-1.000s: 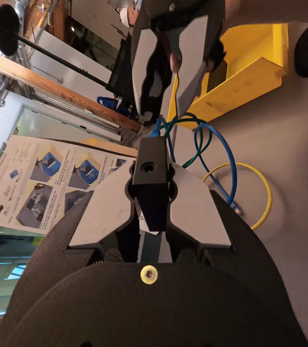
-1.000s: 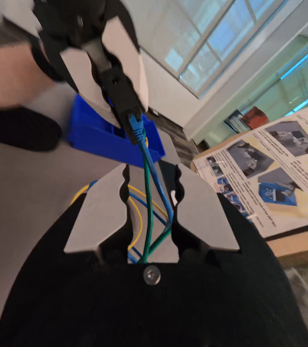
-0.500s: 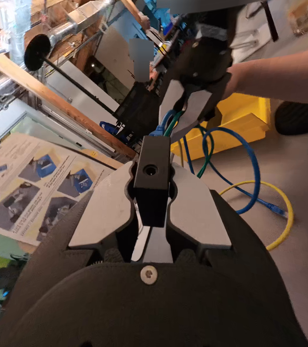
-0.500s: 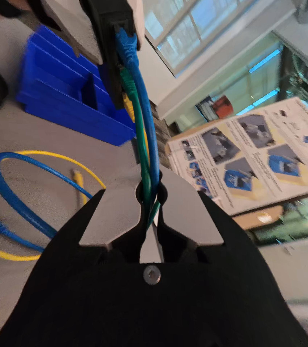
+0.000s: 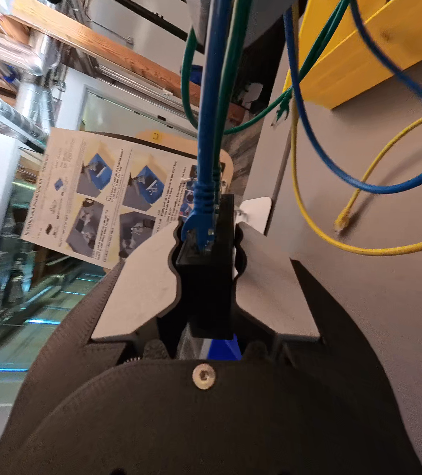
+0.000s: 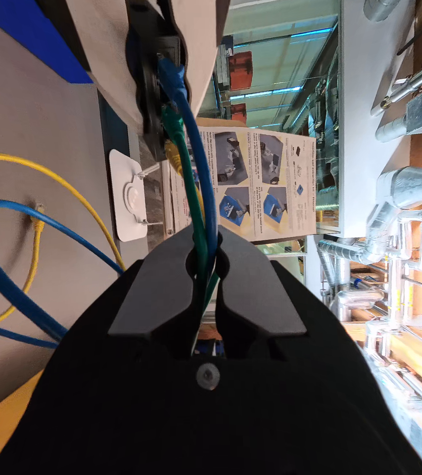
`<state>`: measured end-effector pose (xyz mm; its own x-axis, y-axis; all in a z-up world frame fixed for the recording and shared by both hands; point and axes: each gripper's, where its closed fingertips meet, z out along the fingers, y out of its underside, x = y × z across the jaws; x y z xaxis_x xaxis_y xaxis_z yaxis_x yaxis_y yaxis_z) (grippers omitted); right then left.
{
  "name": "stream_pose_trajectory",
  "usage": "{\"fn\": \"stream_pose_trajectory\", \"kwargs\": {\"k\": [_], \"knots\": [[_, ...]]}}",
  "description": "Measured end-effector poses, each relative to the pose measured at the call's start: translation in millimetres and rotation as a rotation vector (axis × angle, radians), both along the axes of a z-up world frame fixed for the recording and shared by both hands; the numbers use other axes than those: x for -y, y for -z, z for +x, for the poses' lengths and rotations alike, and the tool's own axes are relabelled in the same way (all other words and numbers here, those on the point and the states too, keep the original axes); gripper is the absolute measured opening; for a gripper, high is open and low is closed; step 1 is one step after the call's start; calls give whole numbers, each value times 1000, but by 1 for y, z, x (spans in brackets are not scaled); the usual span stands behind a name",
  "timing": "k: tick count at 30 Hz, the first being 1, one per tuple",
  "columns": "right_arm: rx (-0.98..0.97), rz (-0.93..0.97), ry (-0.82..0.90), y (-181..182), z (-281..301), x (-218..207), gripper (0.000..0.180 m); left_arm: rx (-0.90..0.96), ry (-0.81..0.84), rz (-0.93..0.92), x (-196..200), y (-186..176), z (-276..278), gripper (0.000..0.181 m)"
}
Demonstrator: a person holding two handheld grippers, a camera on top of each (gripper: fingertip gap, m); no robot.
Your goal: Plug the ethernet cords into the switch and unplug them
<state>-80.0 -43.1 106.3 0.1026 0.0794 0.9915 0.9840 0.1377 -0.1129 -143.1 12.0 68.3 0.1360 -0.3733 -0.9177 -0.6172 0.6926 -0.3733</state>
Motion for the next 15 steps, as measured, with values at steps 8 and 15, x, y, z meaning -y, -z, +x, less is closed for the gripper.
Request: {"fn": "stream_pose_trajectory", "kwargs": {"k": [8,15], "knots": [[97,22,9,3,-10,5,7,-2,-22,57,-12,1,-4,36],[16,-55,-14,12,-5,1,21,-21,-84,175,-17,-6,-6,35]]}}
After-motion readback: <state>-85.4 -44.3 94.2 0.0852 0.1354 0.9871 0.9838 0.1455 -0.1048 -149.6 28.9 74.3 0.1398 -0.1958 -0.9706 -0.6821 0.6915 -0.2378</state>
